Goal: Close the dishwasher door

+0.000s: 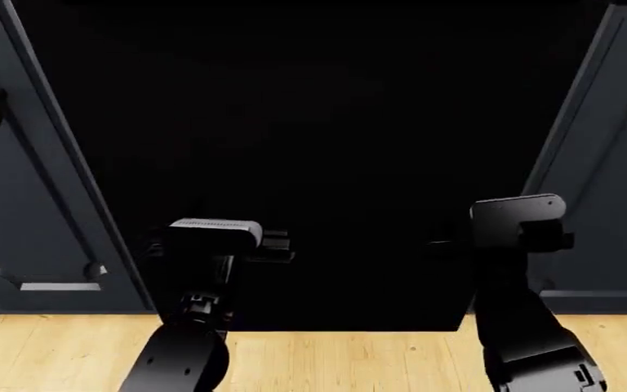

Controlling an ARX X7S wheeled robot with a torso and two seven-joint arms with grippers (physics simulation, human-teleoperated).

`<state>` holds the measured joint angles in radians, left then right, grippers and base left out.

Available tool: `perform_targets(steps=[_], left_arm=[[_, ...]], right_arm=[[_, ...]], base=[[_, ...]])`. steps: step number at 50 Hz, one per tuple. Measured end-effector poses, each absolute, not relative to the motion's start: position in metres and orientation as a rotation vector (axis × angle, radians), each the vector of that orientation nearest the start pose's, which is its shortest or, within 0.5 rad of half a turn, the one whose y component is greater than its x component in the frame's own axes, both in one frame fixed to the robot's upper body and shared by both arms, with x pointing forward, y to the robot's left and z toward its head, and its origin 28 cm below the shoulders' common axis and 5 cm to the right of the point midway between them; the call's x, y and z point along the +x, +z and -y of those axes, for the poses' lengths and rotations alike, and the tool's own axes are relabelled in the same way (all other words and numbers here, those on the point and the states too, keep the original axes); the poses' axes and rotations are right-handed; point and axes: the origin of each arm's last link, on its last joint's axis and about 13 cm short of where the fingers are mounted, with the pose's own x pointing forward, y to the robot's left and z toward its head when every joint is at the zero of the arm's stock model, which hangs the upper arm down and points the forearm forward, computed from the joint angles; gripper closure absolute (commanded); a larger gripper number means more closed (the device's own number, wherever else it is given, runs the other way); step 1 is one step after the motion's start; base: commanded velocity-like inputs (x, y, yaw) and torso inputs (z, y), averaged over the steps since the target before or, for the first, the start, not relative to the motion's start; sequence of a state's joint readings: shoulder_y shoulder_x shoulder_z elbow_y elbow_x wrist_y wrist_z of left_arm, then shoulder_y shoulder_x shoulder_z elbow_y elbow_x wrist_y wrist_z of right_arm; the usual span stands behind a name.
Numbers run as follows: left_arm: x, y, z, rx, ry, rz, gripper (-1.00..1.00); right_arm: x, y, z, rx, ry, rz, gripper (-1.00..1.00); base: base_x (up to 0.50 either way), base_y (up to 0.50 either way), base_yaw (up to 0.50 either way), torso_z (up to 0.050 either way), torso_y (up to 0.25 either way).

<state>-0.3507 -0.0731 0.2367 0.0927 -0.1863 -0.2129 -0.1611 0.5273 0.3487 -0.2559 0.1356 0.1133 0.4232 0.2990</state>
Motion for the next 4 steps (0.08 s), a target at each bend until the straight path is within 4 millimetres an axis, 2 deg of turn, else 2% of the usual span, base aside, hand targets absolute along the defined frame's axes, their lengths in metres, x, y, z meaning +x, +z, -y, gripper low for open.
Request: perform_targets(steps=[4], left_arm=[[0.2825,0.1014,-0.1688,-0.069,-0.108,0.186,-1.0]], right_arm=[[0.3184,0.1003,0.1587,-0.329,-0.216,-0.035,-1.0]], base=[[0.0,0.0,0.0,0.0,0.0]])
